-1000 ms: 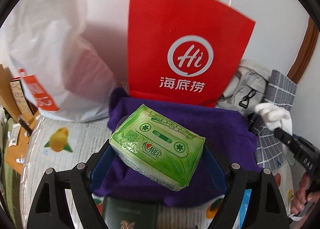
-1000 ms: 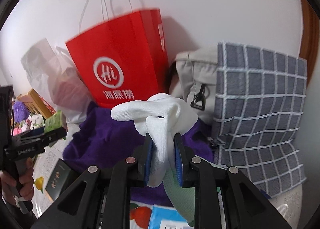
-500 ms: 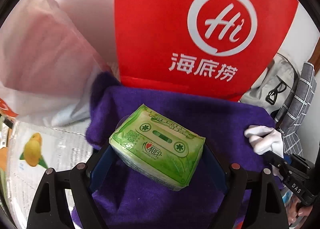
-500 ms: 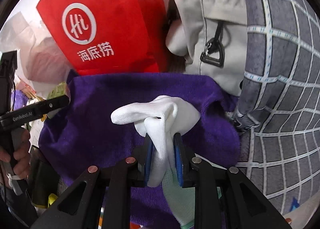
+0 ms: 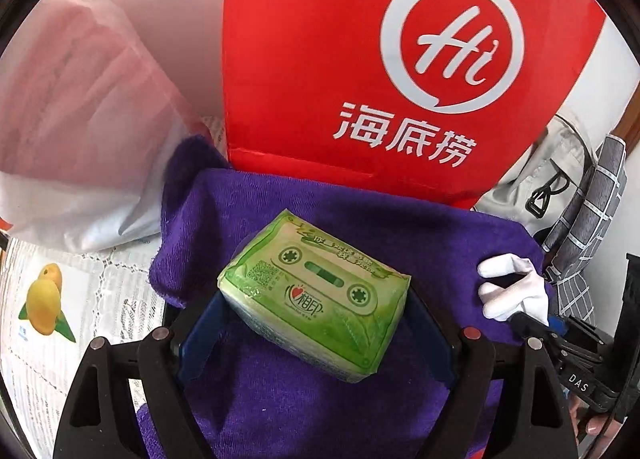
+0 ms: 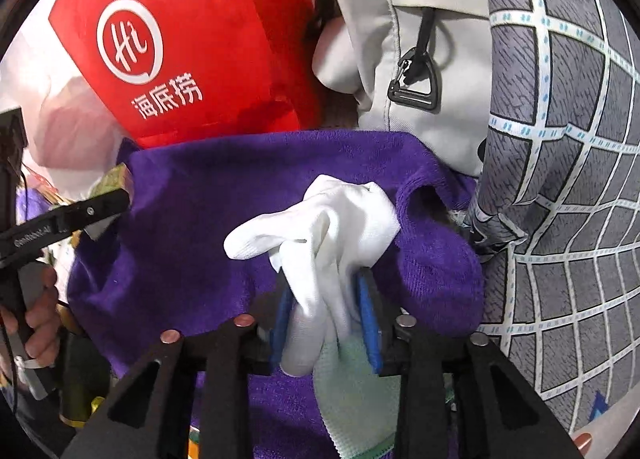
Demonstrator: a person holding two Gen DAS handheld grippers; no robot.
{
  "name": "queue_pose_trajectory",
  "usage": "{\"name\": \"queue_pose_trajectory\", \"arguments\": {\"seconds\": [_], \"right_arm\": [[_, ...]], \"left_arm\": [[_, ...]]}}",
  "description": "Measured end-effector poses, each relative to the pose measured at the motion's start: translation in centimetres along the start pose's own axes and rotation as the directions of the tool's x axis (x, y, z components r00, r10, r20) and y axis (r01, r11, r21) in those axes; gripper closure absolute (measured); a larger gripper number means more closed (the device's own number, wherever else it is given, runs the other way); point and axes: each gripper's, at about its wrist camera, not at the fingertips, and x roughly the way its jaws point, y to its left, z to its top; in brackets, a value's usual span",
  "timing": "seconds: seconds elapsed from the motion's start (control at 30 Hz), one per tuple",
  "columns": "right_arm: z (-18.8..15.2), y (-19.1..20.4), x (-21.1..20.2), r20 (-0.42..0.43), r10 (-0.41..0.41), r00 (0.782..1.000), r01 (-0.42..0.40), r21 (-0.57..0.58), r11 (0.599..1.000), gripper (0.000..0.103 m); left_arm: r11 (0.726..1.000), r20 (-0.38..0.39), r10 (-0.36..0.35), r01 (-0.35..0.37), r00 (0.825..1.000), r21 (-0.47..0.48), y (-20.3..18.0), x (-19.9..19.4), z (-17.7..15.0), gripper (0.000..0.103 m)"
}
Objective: Organize soft objects
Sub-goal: 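Lower the tissue pack onto the towel with the left tool while the right releases the glove, then withdraw both open tools from the towel back over the bed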
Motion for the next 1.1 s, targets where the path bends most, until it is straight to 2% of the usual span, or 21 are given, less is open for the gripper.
{"name": "queue_pose_trajectory", "arguments": {"seconds": [0.1, 0.27, 0.33, 0.43, 0.6, 0.7, 0.77, 0.83, 0.9, 0.97, 1.03, 1.1], "right_arm": [[0.1, 0.0, -0.2, -0.001, 0.014, 1.000, -0.014, -0.010, 1.000, 0.055], [0.3, 0.7, -1.3, 0.039, -0.002, 0.999, 0.004, -0.049, 0.999, 0.023], [0.6, 1.4, -1.6, 0.068, -0.023, 0.997, 0.027, -0.065, 0.998, 0.016], [0.6, 1.8, -2.2, 0.086, -0.006, 0.996, 0.011, -0.064, 0.998, 0.013], [0.7, 1.9, -3.6, 0.094, -0.020, 0.995, 0.024, -0.042, 0.999, 0.013], [0.6, 3.0, -6.1, 0.164, -0.056, 0.985, 0.070, -0.079, 0.994, 0.013], [0.3, 3.9, -7.4, 0.200, -0.087, 0.976, 0.106, -0.084, 0.991, 0.013], [-0.4, 4.0, -9.0, 0.222, -0.096, 0.970, 0.112, -0.060, 0.992, 0.013], [-1.7, 4.0, -10.5, 0.211, -0.065, 0.975, 0.077, -0.045, 0.996, 0.013], [-2.9, 4.4, -11.7, 0.200, -0.053, 0.978, 0.064, -0.048, 0.997, 0.013], [-4.3, 5.2, -12.7, 0.206, -0.082, 0.975, 0.094, -0.051, 0.994, 0.013], [-6.1, 5.6, -13.9, 0.218, -0.117, 0.969, 0.131, -0.051, 0.990, 0.013]], "left_arm": [[1.000, -0.004, -0.012, 0.012, 1.000, -0.013, 0.2, 0.0, -0.2, 0.016], [1.000, 0.004, -0.009, 0.009, 1.000, -0.016, 0.0, -0.6, -0.1, 0.014], [1.000, 0.007, -0.021, 0.021, 1.000, -0.012, -0.1, -0.9, -0.1, 0.010], [1.000, 0.021, -0.029, 0.030, 0.999, -0.009, -0.2, -2.0, 0.0, 0.006], [0.999, 0.043, -0.027, 0.029, 0.999, -0.032, -0.1, -3.5, 0.1, 0.006], [0.999, 0.060, -0.026, 0.027, 0.998, -0.023, -0.1, -5.0, 0.1, 0.007], [1.000, 0.082, -0.019, 0.018, 0.996, 0.017, -0.4, -6.5, 0.2, 0.007], [0.998, 0.125, 0.006, -0.014, 0.992, 0.063, -1.1, -8.1, 0.0, 0.007], [0.995, 0.161, 0.034, -0.048, 0.986, 0.088, -1.6, -9.8, -0.4, 0.007], [0.995, 0.152, 0.007, -0.022, 0.988, 0.094, -1.6, -11.2, -0.7, 0.007], [0.995, 0.125, -0.026, 0.014, 0.992, 0.097, -1.6, -12.3, -1.1, 0.007], [0.995, 0.136, -0.029, 0.016, 0.990, 0.094, -1.6, -13.8, -2.1, 0.007]]}}
